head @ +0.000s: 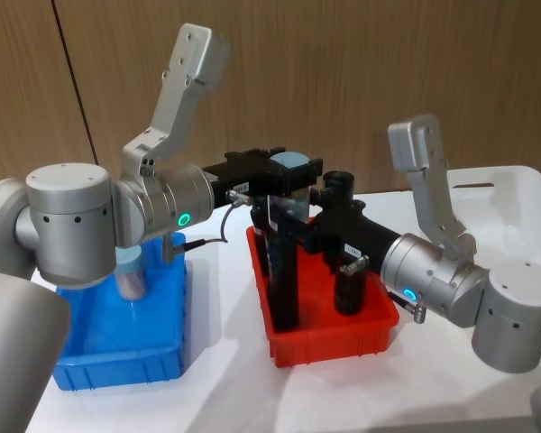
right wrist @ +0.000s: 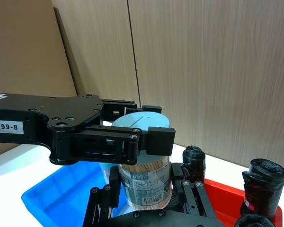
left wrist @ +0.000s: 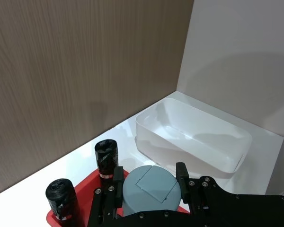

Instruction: Pick the cotton swabs from the blue box and place them into the white box.

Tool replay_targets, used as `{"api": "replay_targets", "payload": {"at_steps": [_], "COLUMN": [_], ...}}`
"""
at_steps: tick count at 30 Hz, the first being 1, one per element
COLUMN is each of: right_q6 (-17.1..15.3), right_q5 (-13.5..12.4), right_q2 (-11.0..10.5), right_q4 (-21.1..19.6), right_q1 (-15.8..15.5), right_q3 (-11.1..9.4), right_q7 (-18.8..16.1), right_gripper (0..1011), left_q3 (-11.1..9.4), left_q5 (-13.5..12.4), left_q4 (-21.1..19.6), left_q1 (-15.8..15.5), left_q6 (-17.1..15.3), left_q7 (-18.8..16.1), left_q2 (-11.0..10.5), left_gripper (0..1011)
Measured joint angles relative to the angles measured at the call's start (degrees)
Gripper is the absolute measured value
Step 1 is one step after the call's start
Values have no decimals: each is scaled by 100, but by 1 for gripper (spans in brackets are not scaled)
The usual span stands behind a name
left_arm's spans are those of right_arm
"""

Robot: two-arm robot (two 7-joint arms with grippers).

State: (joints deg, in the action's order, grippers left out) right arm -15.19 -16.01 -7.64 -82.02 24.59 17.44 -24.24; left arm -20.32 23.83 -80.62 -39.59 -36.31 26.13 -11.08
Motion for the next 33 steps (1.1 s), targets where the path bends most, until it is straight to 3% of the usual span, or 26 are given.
{"api": "replay_targets", "payload": {"at_steps": [7,20,33], "right_q6": [12,77,125], "right_q5": [-25,-48,-75], "right_q2": [2,8,-6], "right_q4": [16,34,56], "right_q1": [14,40,40], "right_q3": [13,41,49], "right_q7": [-3,-4,68], "right_gripper": [639,639,639], "left_q3": [1,-6,-2], "left_q5": [-1,5,4], "left_q4": [0,0,0], "left_q1": [0,0,0], "left_q6": [0,-1,0], "left_q7": [0,7,8], "left_q2": [0,0,0], "left_gripper": [671,1003,1004]}}
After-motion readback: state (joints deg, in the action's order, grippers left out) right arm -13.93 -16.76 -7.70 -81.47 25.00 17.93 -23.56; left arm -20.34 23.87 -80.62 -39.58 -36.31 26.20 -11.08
